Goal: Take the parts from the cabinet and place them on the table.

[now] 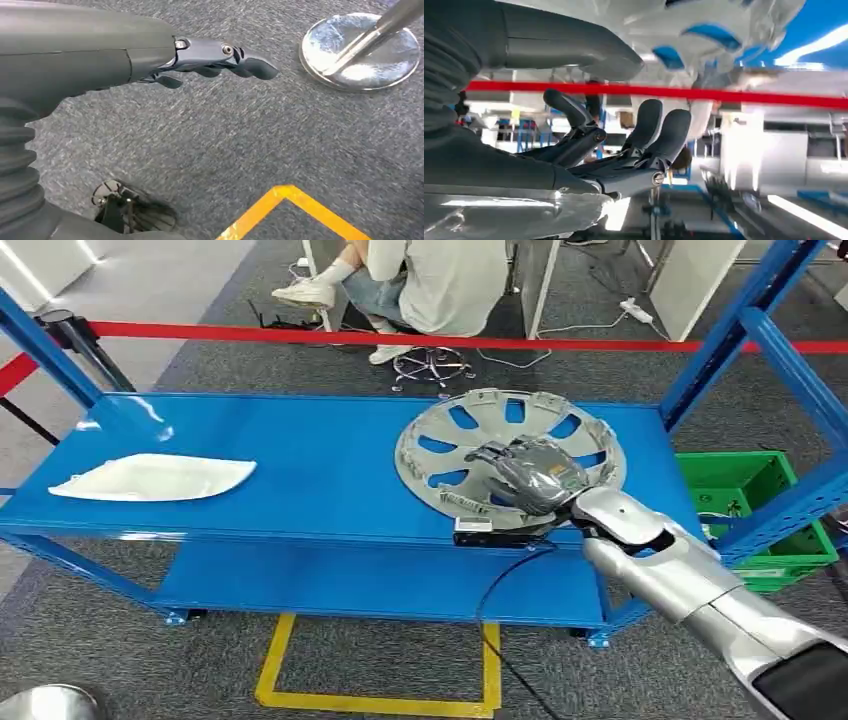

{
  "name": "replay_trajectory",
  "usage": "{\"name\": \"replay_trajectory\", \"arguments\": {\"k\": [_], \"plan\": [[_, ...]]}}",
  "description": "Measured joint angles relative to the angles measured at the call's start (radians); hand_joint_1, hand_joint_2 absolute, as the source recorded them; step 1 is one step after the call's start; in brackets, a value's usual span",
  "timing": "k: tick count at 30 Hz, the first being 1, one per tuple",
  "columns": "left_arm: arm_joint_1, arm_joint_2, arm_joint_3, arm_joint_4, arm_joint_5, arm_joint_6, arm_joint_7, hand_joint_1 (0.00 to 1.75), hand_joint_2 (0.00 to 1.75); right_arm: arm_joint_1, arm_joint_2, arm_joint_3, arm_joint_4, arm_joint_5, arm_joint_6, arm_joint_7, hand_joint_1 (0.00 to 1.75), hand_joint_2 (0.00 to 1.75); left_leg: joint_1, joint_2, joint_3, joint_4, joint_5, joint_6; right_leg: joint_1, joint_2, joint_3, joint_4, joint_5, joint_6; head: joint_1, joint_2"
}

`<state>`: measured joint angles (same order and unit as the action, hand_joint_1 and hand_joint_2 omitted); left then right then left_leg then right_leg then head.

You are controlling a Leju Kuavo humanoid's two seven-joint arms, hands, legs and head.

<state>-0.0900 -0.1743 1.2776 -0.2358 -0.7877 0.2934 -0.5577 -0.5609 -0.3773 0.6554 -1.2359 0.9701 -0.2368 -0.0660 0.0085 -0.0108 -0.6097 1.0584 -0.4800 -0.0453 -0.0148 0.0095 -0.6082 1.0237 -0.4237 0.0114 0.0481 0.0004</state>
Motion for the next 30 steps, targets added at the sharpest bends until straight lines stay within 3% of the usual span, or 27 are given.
{"name": "replay_trajectory", "arguments": {"k": [2, 3, 4, 5, 6, 8, 9, 12, 13, 14, 15, 18, 19, 20, 21, 23, 24, 25, 27, 28, 29, 30], "plan": [[-0.001, 0.0, 0.001, 0.0, 0.0, 0.0, 0.0, 0.0, 1.75, 0.011, 0.006, -0.01, -0.012, 0.018, -0.021, 0.002, 1.75, 1.75, 0.001, 0.0, -0.086, 0.177, -0.081, -0.005, 0.002, -0.002, -0.001, 0.0, -0.001, -0.003, 0.0, 0.0], [0.0, 0.0, 0.002, 0.0, 0.0, 0.001, 0.0, 0.0, 1.75, 0.019, 0.009, -0.013, -0.016, 0.024, -0.031, 0.002, 1.75, 1.75, 0.001, 0.0, -0.12, 0.243, -0.1, -0.006, 0.002, -0.003, -0.001, 0.0, -0.002, -0.004, 0.0, 0.0], [0.001, 0.0, 0.002, 0.0, 0.0, 0.002, 0.0, 0.0, 1.75, 0.026, 0.011, -0.016, -0.022, 0.029, -0.033, 0.002, 1.75, 1.75, 0.001, 0.0, -0.13, 0.256, -0.091, -0.005, 0.003, -0.003, 0.0, 0.0, -0.002, -0.004, 0.001, 0.0], [0.002, 0.0, 0.003, 0.0, 0.0, 0.003, 0.0, 0.0, 1.75, 0.032, 0.012, -0.02, -0.029, 0.029, -0.029, 0.002, 1.75, 1.75, 0.001, 0.0, -0.117, 0.226, -0.058, -0.003, 0.003, -0.003, 0.0, 0.0, -0.002, -0.004, -0.001, 0.0], [0.001, 0.0, 0.003, 0.0, 0.0, 0.003, 0.0, 0.0, 1.75, 0.036, 0.014, -0.025, -0.037, 0.029, -0.02, 0.002, 1.75, 1.75, 0.001, 0.001, -0.087, 0.16, -0.015, -0.001, 0.003, -0.001, 0.001, 0.0, -0.002, -0.004, 0.0, 0.0], [-0.001, 0.0, 0.002, 0.0, 0.0, 0.002, 0.0, 0.0, 1.75, 0.038, 0.014, -0.029, -0.048, 0.024, 0.02, 0.002, 1.75, 1.75, 0.001, 0.002, 0.001, -0.015, 0.066, 0.007, 0.003, 0.0, 0.005, 0.0, -0.004, 0.001, -0.001, 0.0], [-0.002, 0.0, 0.002, 0.0, 0.0, -0.011, -0.003, 0.0, 1.75, 0.038, 0.014, -0.031, -0.049, 0.018, 0.05, 0.004, 1.75, 1.75, -0.002, 0.002, 0.02, -0.055, 0.058, 0.01, 0.012, 0.002, 0.001, 0.007, -0.007, 0.008, -0.003, 0.0], [-0.001, 0.0, 0.002, 0.0, -0.006, -0.057, -0.021, 0.0, 1.75, 0.034, 0.0, -0.024, -0.045, -0.023, 0.224, 0.02, 1.75, 1.75, -0.005, -0.001, 0.015, -0.059, 0.056, 0.027, 0.007, 0.001, 0.001, -0.005, 0.001, 0.026, 0.001, 0.0], [0.0, 0.0, 0.002, 0.0, -0.01, -0.064, -0.023, 0.0, 1.75, 0.028, -0.011, -0.019, -0.038, -0.037, 0.271, 0.024, 0.0, 1.75, 0.0, -0.001, 0.016, -0.065, 0.061, 0.035, 0.007, 0.001, 0.002, -0.006, 0.0, 0.032, 0.001, 0.0], [0.001, 0.0, 0.0, 0.0, -0.014, -0.072, -0.022, 0.0, 1.75, 0.018, -0.022, -0.014, -0.026, -0.05, 0.311, 0.028, 0.0, 1.75, 0.002, -0.001, 0.018, -0.068, 0.064, 0.04, 0.006, -0.001, -0.009, 0.007, -0.013, 0.038, 0.003, 0.0], [0.001, 0.003, -0.002, 0.0, -0.019, -0.08, -0.02, 0.0, 1.75, 0.002, -0.03, -0.009, -0.01, -0.057, 0.336, 0.029, 0.0, 1.75, 0.002, -0.001, 0.017, -0.068, 0.064, 0.045, 0.006, -0.003, -0.03, 0.05, -0.042, 0.042, 0.008, 0.0], [0.002, 0.005, -0.005, 0.0, -0.019, -0.089, -0.02, 0.0, 1.75, -0.029, -0.043, 0.005, 0.042, -0.089, 0.387, 0.029, 0.0, 1.75, 0.0, 0.001, 0.017, -0.067, 0.063, 0.049, 0.005, -0.002, -0.139, 0.286, -0.139, 0.049, 0.01, 0.0], [0.002, 0.005, -0.005, 0.0, -0.019, -0.083, -0.018, 0.0, 1.75, -0.033, -0.046, 0.012, 0.058, -0.097, 0.393, 0.029, 0.0, 1.75, 0.0, 0.0, 0.018, -0.067, 0.062, 0.049, 0.005, -0.002, -0.157, 0.317, -0.14, 0.05, 0.01, 0.0], [0.002, 0.005, -0.005, 0.0, -0.019, -0.065, -0.006, 0.0, 1.75, -0.037, -0.048, 0.02, 0.076, -0.103, 0.399, 0.029, 0.0, 1.75, 0.0, 0.0, 0.019, -0.067, 0.062, 0.049, 0.005, -0.002, -0.146, 0.291, -0.113, 0.049, 0.011, 0.0], [0.002, 0.005, -0.005, 0.0, -0.018, -0.058, 0.002, 0.0, 1.75, -0.045, -0.048, 0.026, 0.088, -0.106, 0.404, 0.031, 0.0, 1.75, 0.002, -0.001, 0.022, -0.066, 0.061, 0.048, 0.004, -0.003, -0.114, 0.221, -0.069, 0.048, 0.011, 0.0], [0.002, 0.005, -0.004, 0.0, -0.014, -0.051, 0.009, 0.0, 1.75, -0.067, -0.048, 0.038, 0.114, -0.105, 0.405, 0.044, 0.0, 1.75, 0.003, -0.001, 0.028, -0.065, 0.056, 0.04, 0.0, -0.005, -0.022, 0.039, 0.013, 0.05, 0.011, 0.0], [0.001, 0.006, -0.004, 0.0, -0.014, -0.049, 0.012, 0.0, 1.75, -0.081, -0.048, 0.046, 0.13, -0.105, 0.405, 0.048, 0.0, 1.75, -0.003, -0.001, 0.026, -0.063, 0.054, 0.034, 0.005, -0.002, 0.002, 0.008, -0.009, 0.049, 0.01, 0.0], [-0.001, 0.006, -0.004, 0.0, -0.011, -0.046, 0.014, 0.0, 1.75, -0.088, -0.048, 0.052, 0.142, -0.105, 0.4, 0.054, 0.0, 1.75, -0.004, -0.003, 0.021, -0.06, 0.056, 0.028, 0.004, 0.0, 0.001, 0.003, -0.003, 0.033, 0.008, 0.0], [0.0, 0.006, -0.004, 0.0, -0.011, -0.04, 0.017, 0.0, 1.75, -0.091, -0.046, 0.06, 0.167, -0.1, 0.384, 0.066, 0.0, 1.75, -0.001, -0.003, 0.022, -0.067, 0.061, 0.019, 0.009, 0.0, -0.003, 0.005, -0.003, 0.021, 0.008, 0.0], [0.0, 0.006, -0.004, 0.0, -0.011, -0.037, 0.02, 0.0, 0.0, -0.093, -0.045, 0.067, 0.18, -0.095, 0.371, 0.073, 0.0, 1.75, -0.001, -0.003, 0.023, -0.068, 0.059, 0.014, 0.007, 0.001, -0.002, 0.002, -0.001, 0.012, 0.008, 0.0], [0.0, 0.006, -0.004, 0.0, -0.011, -0.034, 0.022, 0.0, 0.0, -0.096, -0.042, 0.071, 0.19, -0.091, 0.362, 0.08, 0.0, 1.75, 0.0, -0.001, 0.021, -0.064, 0.052, 0.008, 0.003, -0.001, -0.001, 0.0, 0.002, 0.007, 0.008, 0.0], [-0.001, 0.004, -0.004, 0.0, -0.011, -0.032, 0.023, 0.0, 0.0, -0.102, -0.038, 0.076, 0.204, -0.086, 0.354, 0.085, 0.0, 1.75, -0.001, 0.001, 0.008, -0.032, 0.027, 0.003, 0.002, -0.001, -0.001, 0.0, 0.001, 0.001, 0.002, 0.0]]}}
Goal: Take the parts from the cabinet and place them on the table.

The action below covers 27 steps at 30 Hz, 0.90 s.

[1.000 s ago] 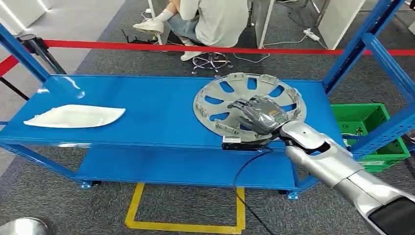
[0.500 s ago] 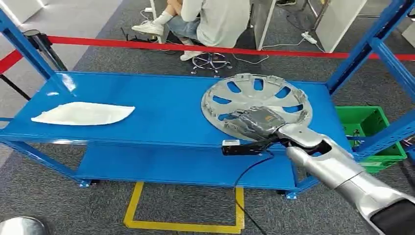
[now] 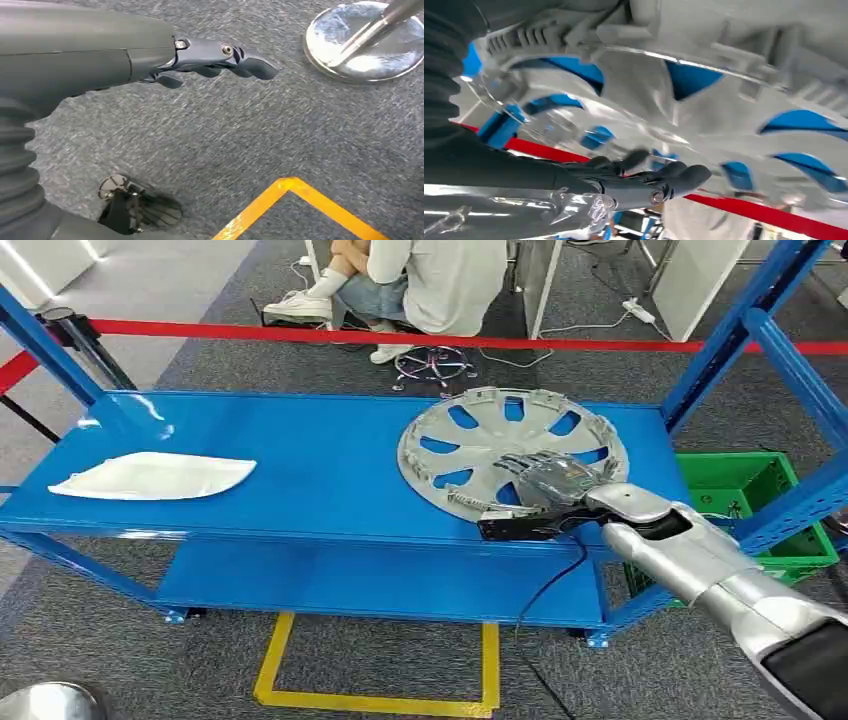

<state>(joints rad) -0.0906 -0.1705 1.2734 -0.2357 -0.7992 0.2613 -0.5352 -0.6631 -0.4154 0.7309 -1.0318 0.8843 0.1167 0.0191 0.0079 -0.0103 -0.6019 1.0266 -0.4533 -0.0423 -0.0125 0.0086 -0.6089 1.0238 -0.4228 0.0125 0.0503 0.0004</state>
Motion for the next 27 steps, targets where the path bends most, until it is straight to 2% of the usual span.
{"name": "replay_trajectory", "arguments": {"k": [3, 4, 5, 6, 8, 9, 10, 11, 12, 13, 14, 15, 16, 18, 19, 20, 21, 23, 24, 25, 27], "plan": [[0.001, -0.001, 0.0, 0.0, 0.0, 0.008, 0.003, 0.0, 0.0, -0.015, 0.017, 0.007, 0.05, 0.014, -0.013, 0.013, 0.0, 1.75, 0.0, 0.001, -0.118, 0.246, -0.112, -0.007, 0.002, -0.001, -0.001, 0.0, -0.001, -0.007, -0.001, 0.0], [0.002, -0.001, 0.0, 0.0, 0.0, 0.009, 0.006, 0.0, 0.0, -0.02, 0.023, 0.01, 0.065, 0.021, -0.018, 0.015, 0.0, 1.75, 0.0, 0.001, -0.142, 0.29, -0.118, -0.006, 0.003, -0.001, 0.0, 0.0, -0.001, -0.007, -0.001, 0.0], [0.003, -0.001, 0.0, 0.0, 0.0, 0.011, 0.008, 0.0, 0.0, -0.025, 0.029, 0.013, 0.081, 0.027, -0.026, 0.021, 0.0, 1.75, 0.0, 0.001, -0.139, 0.282, -0.099, -0.004, 0.003, 0.001, 0.001, 0.0, -0.001, -0.007, -0.001, 0.0], [0.002, -0.001, 0.0, 0.0, 0.0, 0.012, 0.009, 0.0, 0.0, -0.031, 0.033, 0.016, 0.092, 0.032, -0.029, 0.026, 0.0, 1.75, 0.0, 0.001, -0.118, 0.235, -0.064, -0.001, 0.004, 0.002, 0.002, 0.0, -0.001, -0.007, -0.001, 0.0], [0.001, -0.001, 0.0, 0.0, 0.0, 0.014, 0.009, 0.0, 0.0, -0.04, 0.044, 0.019, 0.118, 0.041, -0.04, 0.036, 0.0, 1.75, 0.0, 0.002, -0.027, 0.056, 0.022, 0.006, 0.003, 0.002, 0.005, 0.0, -0.001, -0.005, -0.001, 0.0], [-0.001, -0.001, 0.0, 0.0, 0.0, 0.014, 0.009, 0.0, 0.0, -0.045, 0.05, 0.021, 0.131, 0.043, -0.043, 0.037, 0.0, 1.75, 0.0, 0.003, 0.011, -0.01, 0.034, 0.009, 0.006, 0.003, 0.004, 0.001, -0.001, 0.0, -0.001, 0.0], [-0.003, -0.002, 0.0, 0.0, 0.0, 0.015, 0.009, 0.0, 0.0, -0.049, 0.051, 0.021, 0.146, 0.042, -0.045, 0.037, 0.0, 1.75, 0.0, 0.002, 0.015, -0.031, 0.029, 0.01, 0.012, 0.006, -0.001, 0.007, -0.003, 0.006, -0.001, 0.0], [-0.003, -0.002, 0.0, 0.0, 0.0, 0.016, 0.011, 0.0, 0.0, -0.054, 0.055, 0.021, 0.16, 0.042, -0.045, 0.036, 0.0, 1.75, -0.001, 0.002, 0.012, -0.031, 0.03, 0.013, 0.012, 0.005, 0.0, 0.001, 0.0, 0.012, 0.003, 0.0], [-0.003, -0.002, 0.0, 0.0, 0.0, 0.017, 0.011, 0.0, 0.0, -0.057, 0.06, 0.021, 0.176, 0.04, -0.045, 0.031, 1.24, 1.75, -0.003, 0.002, 0.012, -0.031, 0.03, 0.019, 0.01, 0.005, 0.002, -0.004, 0.003, 0.018, 0.001, 0.0], [-0.002, -0.002, 0.0, 0.0, 0.0, 0.018, 0.011, 0.0, 0.0, -0.061, 0.064, 0.021, 0.188, 0.039, -0.045, 0.026, 1.24, 1.75, -0.003, 0.002, 0.013, -0.032, 0.033, 0.025, 0.01, 0.005, 0.005, -0.009, 0.006, 0.024, 0.002, 0.0], [-0.002, -0.003, 0.0, 0.0, 0.0, 0.018, 0.011, 0.0, 0.0, -0.065, 0.065, 0.021, 0.201, 0.033, -0.038, 0.016, 1.24, 1.75, 0.004, 0.003, 0.016, -0.04, 0.04, 0.036, 0.009, 0.003, -0.002, -0.006, 0.002, 0.029, 0.002, 0.0], [-0.003, -0.002, 0.0, 0.0, -0.001, 0.019, 0.011, 0.0, 0.0, -0.069, 0.066, 0.021, 0.216, 0.027, -0.027, 0.001, 1.24, 1.75, 0.004, 0.003, 0.017, -0.041, 0.042, 0.04, 0.009, 0.0, -0.012, 0.017, -0.019, 0.034, 0.005, 0.0], [-0.003, 0.0, 0.0, 0.0, -0.001, 0.021, 0.011, 0.0, 0.0, -0.073, 0.067, 0.021, 0.229, 0.021, -0.016, -0.012, 1.75, 1.75, 0.004, 0.003, 0.016, -0.041, 0.042, 0.044, 0.008, -0.001, -0.039, 0.081, -0.058, 0.039, 0.008, 0.0], [-0.002, 0.0, 0.0, 0.0, -0.001, 0.021, 0.011, 0.0, 0.0, -0.073, 0.069, 0.022, 0.248, 0.013, -0.008, -0.025, 1.75, 1.75, 0.002, 0.002, 0.014, -0.041, 0.043, 0.045, 0.007, -0.001, -0.118, 0.254, -0.131, 0.044, 0.008, 0.0], [-0.001, 0.0, 0.0, 0.0, -0.001, 0.021, 0.011, 0.0, 0.0, -0.073, 0.07, 0.022, 0.256, 0.011, -0.001, -0.031, 1.75, 1.75, 0.002, 0.002, 0.014, -0.041, 0.043, 0.045, 0.007, -0.001, -0.145, 0.309, -0.145, 0.045, 0.008, 0.0], [0.0, 0.0, 0.0, 0.0, -0.001, 0.022, 0.011, 0.0, 0.0, -0.073, 0.071, 0.023, 0.264, 0.005, 0.012, -0.042, 1.75, 1.75, 0.002, 0.002, 0.015, -0.04, 0.043, 0.045, 0.007, -0.001, -0.149, 0.312, -0.134, 0.046, 0.008, 0.0], [-0.001, 0.0, 0.0, 0.0, -0.001, 0.022, 0.011, 0.0, 0.0, -0.078, 0.071, 0.023, 0.27, -0.007, 0.03, -0.055, 1.75, 1.75, 0.003, 0.002, 0.017, -0.04, 0.042, 0.045, 0.006, -0.001, -0.127, 0.267, -0.101, 0.045, 0.008, 0.0], [-0.002, 0.0, 0.0, 0.0, 0.0, 0.022, 0.011, 0.0, 0.0, -0.092, 0.071, 0.023, 0.278, -0.033, 0.06, -0.079, 1.75, 1.75, 0.005, 0.003, 0.02, -0.038, 0.039, 0.039, 0.001, -0.003, -0.036, 0.084, -0.013, 0.046, 0.008, 0.0], [-0.002, 0.001, 0.0, 0.0, 0.0, 0.022, 0.011, 0.0, 0.0, -0.1, 0.071, 0.023, 0.282, -0.045, 0.074, -0.087, 1.75, 1.75, 0.003, 0.003, 0.02, -0.036, 0.037, 0.034, -0.002, -0.004, 0.0, 0.009, -0.001, 0.048, 0.008, 0.0], [-0.003, 0.002, 0.0, 0.0, 0.0, 0.023, 0.011, 0.0, 0.0, -0.109, 0.072, 0.023, 0.286, -0.053, 0.084, -0.096, 1.75, 1.75, -0.002, 0.001, 0.014, -0.031, 0.035, 0.026, 0.003, 0.002, 0.014, 0.001, -0.01, 0.037, 0.008, 0.0], [-0.001, 0.003, 0.0, 0.0, 0.0, 0.025, 0.011, 0.0, 0.0, -0.123, 0.073, 0.024, 0.292, -0.069, 0.108, -0.109, 1.75, 1.75, -0.001, 0.0, 0.012, -0.035, 0.043, 0.015, 0.005, 0.003, 0.006, 0.004, -0.006, 0.021, 0.005, 0.0]]}}
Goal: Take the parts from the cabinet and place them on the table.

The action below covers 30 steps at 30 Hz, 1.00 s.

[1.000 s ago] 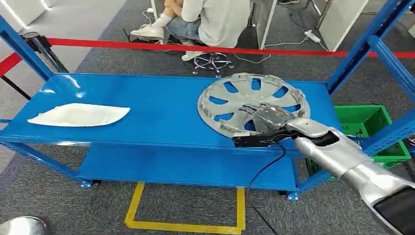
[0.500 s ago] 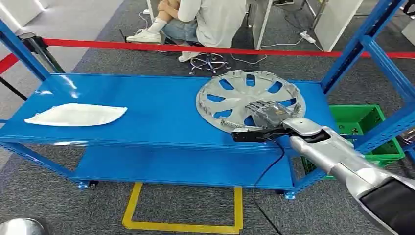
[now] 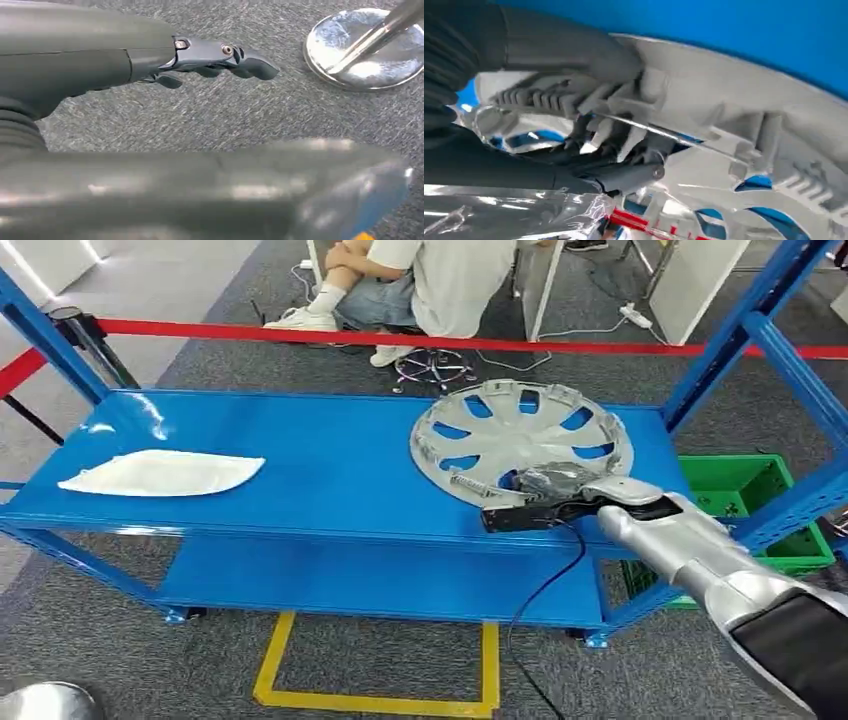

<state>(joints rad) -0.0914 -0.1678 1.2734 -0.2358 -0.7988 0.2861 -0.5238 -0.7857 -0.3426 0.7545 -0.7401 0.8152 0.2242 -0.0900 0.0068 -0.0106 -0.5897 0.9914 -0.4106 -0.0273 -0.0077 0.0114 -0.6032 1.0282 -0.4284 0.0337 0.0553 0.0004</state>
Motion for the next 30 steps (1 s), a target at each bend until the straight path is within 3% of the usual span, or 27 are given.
{"name": "replay_trajectory", "arguments": {"k": [2, 3, 4, 5, 7, 8, 9, 10, 12, 13, 17, 18, 19, 21, 22, 23, 24, 25, 27, 28, 29, 30], "plan": [[0.0, 0.002, 0.0, 0.0, 0.003, 0.001, 0.0, 0.0, 0.0, -0.018, 0.0, 0.002, 0.003, -0.009, 0.015, -0.008, 1.75, 1.75, 0.002, 0.0, 0.0, -0.003, 0.0, -0.011, -0.003, -0.001, 0.0, -0.004, 0.005, -0.015, 0.002, 0.0], [-0.001, 0.002, 0.0, 0.0, 0.003, 0.001, 0.0, 0.0, 0.0, -0.025, 0.0, 0.003, 0.005, -0.012, 0.017, -0.009, 1.75, 1.75, 0.002, 0.001, -0.006, 0.011, -0.014, -0.016, -0.005, -0.002, 0.0, -0.005, 0.007, -0.019, 0.0, 0.0], [-0.001, 0.001, 0.0, 0.0, 0.004, 0.001, -0.001, 0.0, 0.0, -0.03, 0.0, 0.005, 0.008, -0.016, 0.017, -0.009, 1.75, 1.75, 0.002, 0.002, -0.029, 0.058, -0.048, -0.02, -0.006, -0.003, -0.002, -0.005, 0.007, -0.025, -0.006, 0.0], [-0.001, 0.0, 0.0, 0.0, 0.005, -0.002, -0.005, 0.0, 1.75, -0.033, 0.0, 0.008, 0.01, -0.021, 0.016, -0.009, 1.75, 1.75, 0.004, 0.002, -0.068, 0.141, -0.091, -0.023, -0.005, -0.004, -0.004, -0.005, 0.007, -0.027, -0.006, 0.0], [0.0, 0.001, 0.0, 0.0, 0.01, -0.009, -0.013, 0.0, 1.75, -0.033, 0.0, 0.013, 0.015, -0.027, 0.015, -0.009, 1.75, 1.75, 0.003, 0.002, -0.147, 0.301, -0.15, -0.025, -0.003, -0.006, -0.007, -0.005, 0.007, -0.028, -0.006, 0.0], [0.002, 0.001, 0.0, 0.0, 0.011, -0.015, -0.017, 0.0, 1.75, -0.033, 0.0, 0.015, 0.017, -0.031, 0.014, -0.01, 1.75, 1.75, 0.003, 0.002, -0.158, 0.32, -0.146, -0.024, -0.003, -0.006, -0.007, -0.004, 0.007, -0.028, -0.006, 0.0], [0.004, 0.001, 0.001, 0.0, 0.011, -0.021, -0.02, 0.0, 1.75, -0.034, 0.0, 0.018, 0.018, -0.035, 0.012, -0.01, 1.75, 1.75, 0.003, 0.002, -0.146, 0.299, -0.121, -0.022, -0.003, -0.006, -0.006, -0.004, 0.007, -0.028, -0.007, 0.0], [0.004, 0.002, 0.001, 0.0, 0.011, -0.027, -0.023, 0.0, 1.75, -0.034, 0.0, 0.021, 0.018, -0.036, 0.01, -0.01, 1.75, 1.75, 0.003, 0.002, -0.116, 0.235, -0.078, -0.018, -0.003, -0.005, -0.005, -0.004, 0.007, -0.028, -0.007, 0.0], [0.003, 0.003, 0.001, 0.0, 0.011, -0.038, -0.03, 0.0, 1.75, -0.035, 0.001, 0.026, 0.018, -0.041, 0.007, -0.01, 1.75, 1.75, 0.003, 0.003, -0.027, 0.056, 0.004, -0.01, -0.003, -0.005, -0.002, -0.004, 0.006, -0.023, -0.007, 0.0], [0.003, 0.003, 0.001, 0.0, 0.011, -0.043, -0.031, 0.0, 1.75, -0.036, 0.001, 0.028, 0.019, -0.045, 0.005, -0.01, 1.75, 1.75, 0.001, 0.002, -0.004, 0.012, -0.002, -0.007, 0.006, -0.004, -0.007, 0.002, 0.004, -0.015, -0.008, 0.0], [0.005, 0.003, 0.0, 0.0, 0.011, -0.048, -0.034, 0.0, 1.75, -0.037, 0.001, 0.038, 0.019, -0.051, 0.0, -0.007, 1.75, 1.75, -0.002, 0.002, -0.01, 0.002, -0.001, 0.013, 0.001, -0.003, -0.007, -0.011, 0.013, 0.008, -0.005, 0.0], [0.005, 0.002, 0.001, 0.0, 0.016, -0.06, -0.037, 0.0, 1.75, -0.037, 0.0, 0.041, 0.019, -0.054, -0.001, -0.007, 1.75, 1.75, 0.004, 0.003, -0.006, -0.004, 0.003, 0.021, -0.001, -0.003, -0.018, -0.003, 0.002, 0.013, -0.003, 0.0], [0.004, 0.004, 0.001, 0.0, 0.026, -0.066, -0.041, 0.0, 1.75, -0.039, -0.002, 0.043, 0.019, -0.058, -0.004, -0.007, 1.75, 1.75, 0.004, 0.003, -0.007, -0.004, 0.003, 0.027, -0.001, -0.005, -0.037, 0.04, -0.029, 0.017, 0.001, 0.0], [0.004, 0.005, 0.002, 0.0, 0.034, -0.049, -0.039, 0.0, 1.75, -0.039, -0.002, 0.05, 0.019, -0.068, -0.006, -0.007, 1.75, 1.75, 0.003, 0.003, -0.007, -0.004, 0.002, 0.03, -0.002, -0.005, -0.112, 0.207, -0.104, 0.022, 0.003, 0.0], [0.004, 0.005, 0.002, 0.0, 0.035, -0.036, -0.031, 0.0, 1.75, -0.038, -0.002, 0.056, 0.019, -0.07, -0.006, -0.007, 1.75, 1.75, 0.002, 0.003, -0.007, -0.003, 0.001, 0.031, -0.002, -0.005, -0.148, 0.281, -0.128, 0.024, 0.004, 0.0], [0.005, 0.005, 0.003, 0.0, 0.04, -0.03, -0.028, 0.0, 1.75, -0.039, -0.002, 0.06, 0.019, -0.072, -0.005, -0.007, 1.75, 1.75, 0.002, 0.003, -0.006, -0.003, 0.001, 0.031, -0.002, -0.005, -0.168, 0.316, -0.131, 0.025, 0.003, 0.0], [0.005, 0.005, 0.006, 0.0, 0.046, -0.026, -0.026, 0.0, 1.75, -0.04, -0.002, 0.066, 0.019, -0.075, -0.005, -0.007, 1.75, 1.75, 0.003, 0.003, -0.004, -0.003, 0.0, 0.031, -0.002, -0.005, -0.162, 0.299, -0.109, 0.026, 0.003, 0.0], [0.004, 0.005, 0.008, 0.0, 0.048, -0.025, -0.024, 0.0, 1.75, -0.043, -0.002, 0.071, 0.018, -0.076, -0.005, -0.007, 1.75, 1.75, 0.005, 0.003, -0.001, -0.002, -0.002, 0.028, -0.003, -0.005, -0.131, 0.232, -0.065, 0.025, 0.003, 0.0], [0.003, 0.004, 0.01, 0.0, 0.053, -0.017, -0.02, 0.0, 1.75, -0.05, -0.002, 0.077, 0.01, -0.077, -0.007, -0.008, 1.75, 1.75, 0.007, 0.002, 0.005, 0.003, -0.01, 0.017, -0.009, -0.008, -0.039, 0.045, 0.025, 0.029, 0.003, 0.0], [0.003, 0.006, 0.012, 0.0, 0.055, -0.015, -0.016, 0.0, 1.75, -0.053, -0.001, 0.08, 0.006, -0.079, -0.014, -0.007, 1.75, 1.75, 0.003, 0.001, 0.003, 0.004, -0.013, 0.011, -0.006, -0.007, -0.016, 0.016, 0.005, 0.032, 0.003, 0.0], [0.003, 0.006, 0.014, 0.0, 0.056, -0.014, -0.015, 0.0, 1.75, -0.053, 0.0, 0.084, -0.003, -0.079, -0.019, -0.003, 1.75, 1.75, 0.0, 0.0, -0.003, 0.01, -0.012, 0.007, -0.006, -0.003, -0.011, 0.001, 0.005, 0.015, 0.001, 0.0], [0.003, 0.005, 0.016, 0.0, 0.058, -0.014, -0.014, 0.0, 1.75, -0.052, 0.0, 0.089, -0.016, -0.076, -0.021, 0.003, 1.75, 1.75, 0.0, 0.0, -0.004, 0.007, -0.008, 0.002, -0.005, -0.003, -0.016, 0.003, 0.007, 0.008, 0.0, 0.0]]}}
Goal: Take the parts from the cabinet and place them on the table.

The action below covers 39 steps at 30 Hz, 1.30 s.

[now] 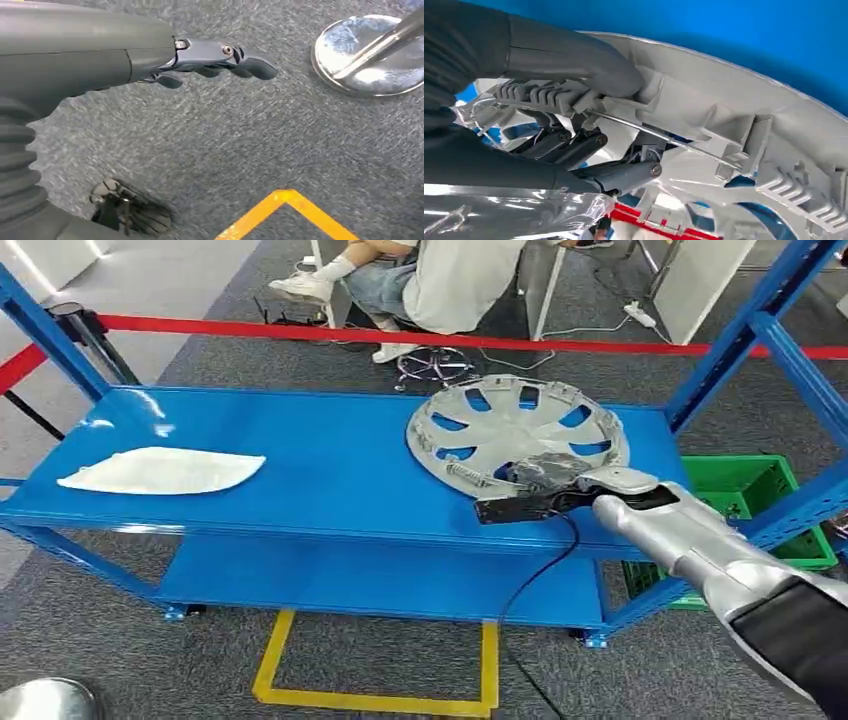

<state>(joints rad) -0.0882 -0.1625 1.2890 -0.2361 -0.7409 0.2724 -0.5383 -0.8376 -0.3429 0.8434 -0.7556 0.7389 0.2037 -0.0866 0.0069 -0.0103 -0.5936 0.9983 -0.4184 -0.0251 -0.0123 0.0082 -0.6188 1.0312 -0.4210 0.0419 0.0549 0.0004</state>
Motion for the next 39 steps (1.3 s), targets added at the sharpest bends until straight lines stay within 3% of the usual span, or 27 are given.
{"name": "replay_trajectory", "arguments": {"k": [2, 4, 7, 8, 9, 10, 12, 13, 14, 17, 19, 20, 22, 23, 24, 25, 27, 28, 29, 30, 33, 34, 35, 37, 38, 39], "plan": [[0.001, 0.0, 0.004, 0.0, 0.008, 0.0, 0.0, 0.0, 1.75, 0.0, 0.0, 0.011, -0.03, 0.0, 0.009, 0.01, 1.75, 1.75, 0.002, 0.0, -0.001, -0.003, 0.002, -0.007, 0.003, 0.002, -0.005, 0.004, 0.0, -0.012, -0.001, 0.0], [0.0, -0.003, 0.006, 0.0, 0.012, 0.0, 0.0, 0.0, 1.75, -0.006, -0.005, 0.022, -0.076, -0.016, 0.037, 0.014, 1.75, 1.75, 0.002, 0.002, -0.015, 0.029, -0.029, -0.02, -0.003, 0.001, -0.003, 0.001, 0.002, -0.025, -0.004, 0.0], [0.001, -0.004, 0.01, 0.0, 0.019, 0.0, -0.001, 0.0, 1.75, -0.024, -0.018, 0.042, -0.137, -0.038, 0.057, 0.023, 1.75, 1.75, 0.003, 0.003, -0.127, 0.264, -0.14, -0.026, -0.002, 0.001, -0.006, 0.001, 0.001, -0.033, -0.005, 0.0], [0.001, -0.004, 0.011, 0.0, 0.02, 0.0, -0.001, 0.0, 1.75, -0.026, -0.022, 0.049, -0.154, -0.042, 0.058, 0.026, 1.75, 1.75, 0.003, 0.003, -0.155, 0.316, -0.15, -0.026, -0.002, 0.001, -0.006, 0.001, 0.001, -0.034, -0.005, 0.0], [0.001, -0.005, 0.012, 0.0, 0.023, 0.0, -0.001, 0.0, 1.75, -0.029, -0.027, 0.056, -0.172, -0.047, 0.059, 0.029, 1.75, 1.75, 0.003, 0.003, -0.159, 0.318, -0.137, -0.024, -0.002, 0.002, -0.005, 0.001, 0.001, -0.034, -0.005, 0.0], [0.001, -0.005, 0.013, 0.0, 0.025, 0.0, -0.002, 0.0, 1.75, -0.033, -0.034, 0.064, -0.184, -0.051, 0.059, 0.029, 1.75, 1.75, 0.003, 0.003, -0.146, 0.28, -0.101, -0.02, -0.002, 0.002, -0.004, 0.001, 0.001, -0.033, -0.005, 0.0], [0.001, -0.005, 0.015, 0.0, 0.029, 0.001, -0.003, 0.0, 1.75, -0.046, -0.05, 0.079, -0.223, -0.07, 0.059, 0.033, 1.75, 1.75, 0.002, 0.003, -0.075, 0.124, -0.007, -0.012, -0.002, 0.003, -0.002, 0.002, -0.001, -0.029, -0.005, 0.0], [0.001, -0.005, 0.019, 0.0, 0.032, 0.002, -0.004, 0.0, 1.75, -0.054, -0.064, 0.084, -0.252, -0.091, 0.059, 0.039, 1.75, 1.75, 0.002, 0.003, -0.045, 0.057, 0.019, -0.008, -0.001, 0.003, -0.003, 0.002, -0.002, -0.025, -0.005, 0.0], [0.001, -0.005, 0.02, 0.0, 0.034, 0.003, -0.005, 0.0, 1.75, -0.066, -0.08, 0.086, -0.277, -0.116, 0.061, 0.043, 1.75, 1.75, 0.001, 0.002, -0.023, 0.011, 0.012, -0.006, 0.006, 0.004, -0.01, 0.012, -0.005, -0.018, -0.006, 0.0], [0.003, -0.008, 0.021, 0.0, 0.039, 0.003, -0.006, 0.0, 1.75, -0.095, -0.118, 0.091, -0.333, -0.144, 0.07, 0.045, 1.75, 1.75, -0.002, 0.0, -0.031, 0.015, 0.006, 0.006, 0.003, 0.001, -0.011, 0.001, 0.0, -0.002, -0.003, 0.0], [0.003, -0.01, 0.024, 0.0, 0.04, 0.004, -0.007, 0.0, 1.75, -0.107, -0.141, 0.094, -0.363, -0.164, 0.07, 0.047, 1.75, 1.75, 0.005, 0.0, -0.029, 0.008, 0.011, 0.019, 0.002, 0.0, -0.026, 0.022, -0.025, 0.006, -0.001, 0.0], [0.002, -0.01, 0.025, 0.0, 0.042, 0.004, -0.008, 0.0, 1.75, -0.115, -0.155, 0.094, -0.377, -0.177, 0.072, 0.05, 1.75, 1.75, 0.004, 0.0, -0.029, 0.008, 0.01, 0.026, 0.002, 0.0, -0.046, 0.074, -0.062, 0.007, 0.001, 0.0], [0.004, -0.011, 0.028, 0.0, 0.043, 0.006, -0.008, 0.0, 1.75, -0.135, -0.194, 0.095, -0.415, -0.214, 0.092, 0.06, 1.75, 1.75, 0.002, -0.002, -0.029, 0.008, 0.009, 0.03, 0.003, 0.001, -0.119, 0.249, -0.145, 0.006, 0.002, 0.0], [0.006, -0.013, 0.028, 0.0, 0.046, 0.01, -0.008, 0.0, 1.75, -0.147, -0.215, 0.095, -0.436, -0.23, 0.1, 0.066, 1.75, 1.75, 0.001, -0.003, -0.029, 0.009, 0.009, 0.031, 0.004, 0.001, -0.147, 0.31, -0.163, 0.007, 0.003, 0.0], [0.008, -0.014, 0.029, 0.0, 0.049, 0.014, -0.009, 0.0, 1.75, -0.161, -0.232, 0.095, -0.452, -0.239, 0.104, 0.071, 1.75, 1.75, 0.001, -0.003, -0.028, 0.009, 0.008, 0.031, 0.003, 0.0, -0.153, 0.32, -0.154, 0.009, 0.002, 0.0], [0.008, -0.014, 0.03, 0.0, 0.051, 0.02, -0.009, 0.0, 1.75, -0.175, -0.251, 0.095, -0.469, -0.247, 0.104, 0.078, 1.75, 1.75, 0.002, -0.003, -0.027, 0.009, 0.007, 0.031, 0.003, 0.0, -0.139, 0.288, -0.123, 0.01, 0.003, 0.0], [0.007, -0.016, 0.034, 0.0, 0.058, 0.033, -0.009, 0.0, 1.75, -0.205, -0.288, 0.086, -0.509, -0.254, 0.096, 0.091, 1.75, 1.75, 0.004, -0.005, -0.021, 0.01, 0.003, 0.026, 0.0, -0.002, -0.059, 0.116, -0.025, 0.013, 0.003, 0.0], [0.007, -0.018, 0.035, 0.0, 0.06, 0.04, -0.008, 0.0, 1.75, -0.215, -0.305, 0.075, -0.528, -0.254, 0.077, 0.099, 1.75, 1.75, 0.003, -0.005, -0.019, 0.011, 0.0, 0.021, -0.002, -0.006, -0.025, 0.034, 0.002, 0.015, 0.003, 0.0], [0.007, -0.017, 0.036, -0.001, 0.061, 0.042, -0.006, 0.0, 1.75, -0.222, -0.315, 0.066, -0.541, -0.252, 0.052, 0.104, 1.75, 1.75, -0.003, -0.006, -0.024, 0.017, -0.001, 0.014, 0.003, -0.005, -0.003, 0.016, -0.009, 0.014, 0.002, 0.0], [0.007, -0.018, 0.037, -0.001, 0.061, 0.045, -0.005, 0.0, 1.75, -0.224, -0.325, 0.058, -0.556, -0.249, 0.03, 0.106, 1.75, 1.75, -0.003, -0.005, -0.028, 0.016, 0.002, 0.011, 0.003, -0.002, -0.002, 0.011, -0.016, 0.002, 0.002, 0.0], [0.003, -0.018, 0.042, -0.001, 0.069, 0.053, 0.005, 0.0, 1.75, -0.21, -0.346, 0.034, -0.593, -0.216, -0.06, 0.122, 1.75, 1.75, -0.004, -0.004, -0.026, 0.013, 0.004, -0.001, 0.0, 0.001, -0.007, 0.011, -0.012, -0.014, -0.002, 0.0], [0.001, -0.018, 0.044, -0.002, 0.07, 0.057, 0.01, 0.0, 1.75, -0.196, -0.348, 0.018, -0.606, -0.2, -0.095, 0.127, 1.75, 1.75, -0.004, -0.003, -0.029, 0.023, -0.009, -0.008, -0.003, 0.0, -0.002, 0.008, -0.012, -0.019, -0.002, 0.0], [0.0, -0.02, 0.045, -0.002, 0.071, 0.059, 0.012, 0.0, 1.75, -0.182, -0.35, 0.002, -0.615, -0.188, -0.123, 0.129, 1.75, 1.75, -0.004, 0.0, -0.05, 0.067, -0.038, -0.014, -0.004, -0.001, -0.001, 0.007, -0.012, -0.026, -0.008, 0.0], [0.0, -0.021, 0.045, -0.002, 0.072, 0.056, 0.02, 0.0, 1.75, -0.144, -0.351, -0.033, -0.633, -0.155, -0.199, 0.131, 1.75, 1.75, -0.001, 0.003, -0.127, 0.225, -0.108, -0.019, -0.003, -0.001, -0.003, 0.007, -0.011, -0.028, -0.008, 0.0], [0.0, -0.021, 0.045, -0.002, 0.073, 0.055, 0.021, 0.0, 1.75, -0.117, -0.351, -0.054, -0.643, -0.136, -0.233, 0.131, 1.75, 1.75, -0.001, 0.003, -0.163, 0.297, -0.13, -0.019, -0.001, -0.001, -0.002, 0.007, -0.01, -0.03, -0.008, 0.0], [0.0, -0.021, 0.046, -0.002, 0.076, 0.055, 0.025, 0.0, 1.75, -0.092, -0.348, -0.079, -0.654, -0.117, -0.263, 0.13, 1.75, 1.75, -0.002, 0.003, -0.179, 0.324, -0.129, -0.018, 0.0, -0.002, -0.001, 0.008, -0.009, -0.03, -0.008, 0.0]]}}
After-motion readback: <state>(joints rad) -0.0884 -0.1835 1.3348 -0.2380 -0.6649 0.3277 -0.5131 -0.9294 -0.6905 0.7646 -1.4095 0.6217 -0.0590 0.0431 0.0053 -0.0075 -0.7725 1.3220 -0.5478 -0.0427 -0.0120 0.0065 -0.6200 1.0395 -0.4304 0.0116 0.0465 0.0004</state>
